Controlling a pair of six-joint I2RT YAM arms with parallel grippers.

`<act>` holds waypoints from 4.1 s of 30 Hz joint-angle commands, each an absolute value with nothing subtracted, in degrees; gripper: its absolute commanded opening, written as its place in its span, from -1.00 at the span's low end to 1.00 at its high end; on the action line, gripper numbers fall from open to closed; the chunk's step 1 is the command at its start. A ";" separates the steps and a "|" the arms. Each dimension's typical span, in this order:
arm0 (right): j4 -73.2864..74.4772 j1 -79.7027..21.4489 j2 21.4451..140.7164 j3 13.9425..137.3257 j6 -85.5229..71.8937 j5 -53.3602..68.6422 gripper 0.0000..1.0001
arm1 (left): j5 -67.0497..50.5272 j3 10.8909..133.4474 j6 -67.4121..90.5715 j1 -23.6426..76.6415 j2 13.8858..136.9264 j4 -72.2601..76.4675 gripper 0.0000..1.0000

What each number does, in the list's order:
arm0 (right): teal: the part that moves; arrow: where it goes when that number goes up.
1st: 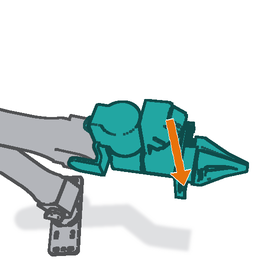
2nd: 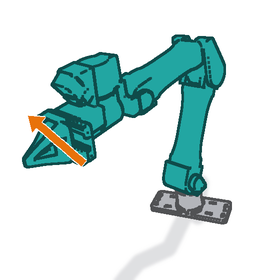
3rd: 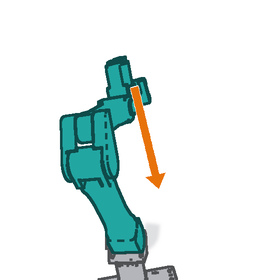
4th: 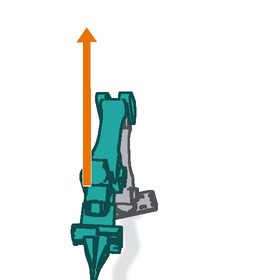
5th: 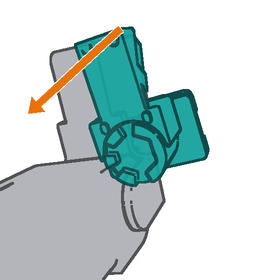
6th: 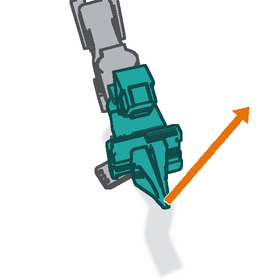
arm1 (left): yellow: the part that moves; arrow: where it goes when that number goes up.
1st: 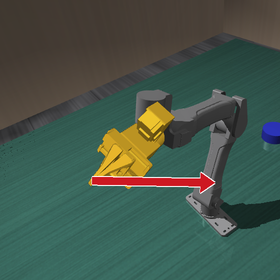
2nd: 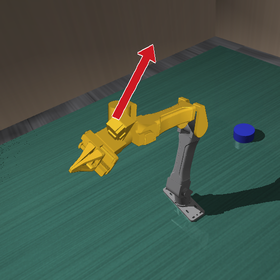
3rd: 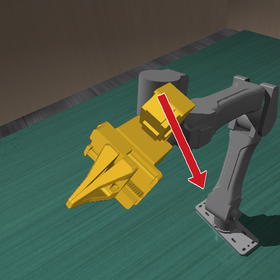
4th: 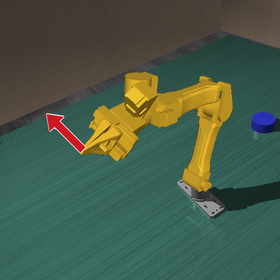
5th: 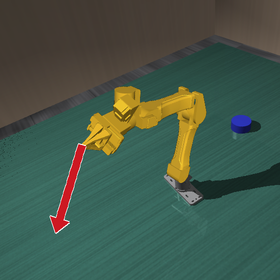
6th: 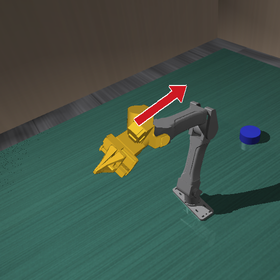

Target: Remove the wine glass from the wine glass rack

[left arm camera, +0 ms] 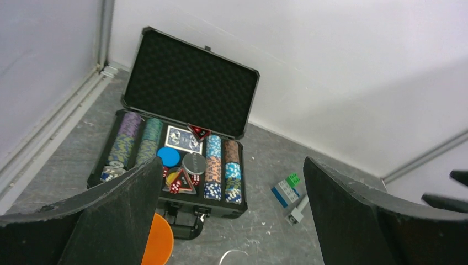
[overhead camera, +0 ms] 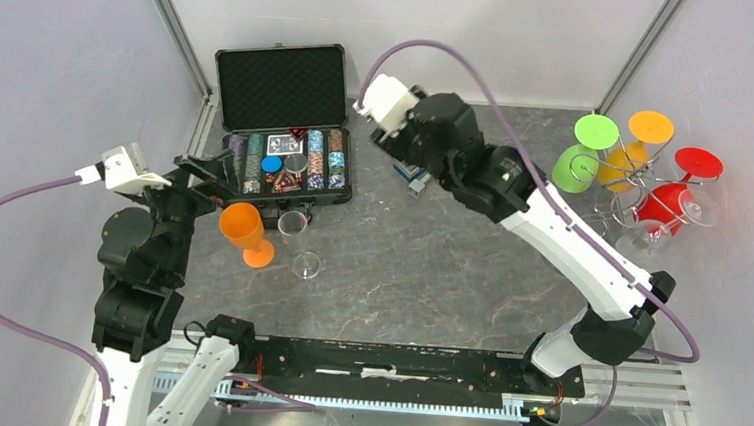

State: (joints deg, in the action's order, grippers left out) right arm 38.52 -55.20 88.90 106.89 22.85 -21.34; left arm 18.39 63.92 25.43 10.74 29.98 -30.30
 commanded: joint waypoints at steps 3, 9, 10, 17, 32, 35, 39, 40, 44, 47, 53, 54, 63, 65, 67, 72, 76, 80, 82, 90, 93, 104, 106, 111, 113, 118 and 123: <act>49.73 -41.78 90.80 113.42 23.47 -43.96 0.27 | 10.88 61.06 27.79 10.81 30.80 -26.41 1.00; 50.44 -30.77 92.69 110.38 24.26 -50.37 0.35 | 9.81 60.44 27.78 10.81 31.69 -25.49 1.00; 50.29 -29.47 92.99 109.63 24.34 -50.76 0.35 | 9.66 60.62 27.62 10.81 31.97 -25.58 1.00; 47.91 -24.52 93.37 105.08 26.50 -53.06 0.28 | 9.08 58.87 28.10 10.81 32.70 -24.73 1.00; 44.47 -23.16 89.64 98.92 27.74 -60.41 0.27 | 8.63 57.57 26.87 10.81 34.33 -24.44 1.00; 42.89 -23.20 88.75 98.26 28.68 -60.53 0.27 | 8.71 57.48 26.81 10.81 34.35 -24.43 1.00; 40.63 -23.20 87.57 96.50 30.47 -61.12 0.27 | 8.62 57.31 26.70 10.81 34.32 -24.48 1.00; 40.35 -23.20 87.37 96.24 30.72 -61.32 0.26 | 8.64 57.30 26.67 10.81 34.26 -24.43 1.00; 39.41 -23.11 86.34 94.87 31.42 -62.63 0.22 | 8.75 57.30 26.52 10.81 34.07 -24.65 1.00; 38.66 -22.82 85.46 93.03 31.98 -62.66 0.18 | 8.84 57.32 26.54 10.77 33.96 -24.74 1.00; 36.21 -22.50 83.78 89.90 33.36 -61.24 -0.01 | 8.88 57.22 26.30 10.81 33.96 -24.86 1.00; 36.14 -22.49 83.74 89.83 33.59 -61.26 -0.06 | 8.90 57.34 26.26 10.81 33.93 -24.83 1.00; 32.16 -22.50 81.40 86.64 37.82 -59.80 -0.22 | 8.83 57.74 25.93 10.81 33.90 -25.40 1.00; 31.83 -22.51 81.06 86.48 38.45 -59.23 -0.23 | 8.78 57.83 25.82 10.81 33.93 -25.43 1.00; 31.12 -22.48 80.96 85.89 39.30 -58.98 -0.23 | 8.62 57.90 25.81 10.82 34.05 -25.40 1.00; 30.25 -22.35 81.54 85.14 40.42 -58.84 -0.26 | 8.26 58.01 25.66 10.81 34.32 -25.75 1.00; 30.28 -22.21 81.90 85.15 40.87 -58.80 -0.35 | 8.26 58.18 25.32 10.81 34.26 -26.08 1.00; 30.26 -22.23 82.20 85.95 40.87 -59.30 -0.49 | 8.20 58.36 25.17 10.81 34.21 -26.37 1.00; 30.29 -22.24 82.13 86.04 41.20 -59.74 -0.61 | 8.10 58.36 25.11 10.81 34.28 -26.37 1.00; 29.77 -22.24 81.80 87.52 43.31 -62.02 -1.00 | 7.75 58.61 25.11 10.81 34.66 -26.39 1.00; 28.40 -22.19 81.99 87.38 45.56 -63.11 -1.00 | 7.75 58.63 25.10 10.81 34.77 -26.30 1.00; 9.89 -22.23 81.67 83.06 59.65 -66.32 -1.00 | 7.45 58.63 25.22 10.81 35.00 -26.04 1.00; 9.86 -22.24 82.17 82.77 59.36 -65.51 -1.00 | 7.47 58.67 25.22 10.82 34.93 -26.01 1.00; 9.52 -21.80 83.07 82.00 58.75 -64.41 -1.00 | 7.49 58.72 25.11 10.77 34.96 -26.28 1.00; 8.78 -21.55 83.45 81.92 59.05 -64.36 -1.00 | 7.61 58.71 25.09 10.81 34.81 -26.28 1.00; 5.57 -20.27 84.28 82.00 60.52 -65.09 -1.00 | 7.49 58.62 25.22 10.81 34.78 -26.37 1.00; 4.47 -19.60 84.35 81.60 60.95 -67.21 -1.00 | 7.52 58.54 25.22 10.83 34.75 -26.36 1.00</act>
State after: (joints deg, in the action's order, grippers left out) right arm 8.69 -20.08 84.51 81.97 60.05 -64.73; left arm 8.38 57.30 26.06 10.74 34.76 -27.35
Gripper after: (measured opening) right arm 0.010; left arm 0.993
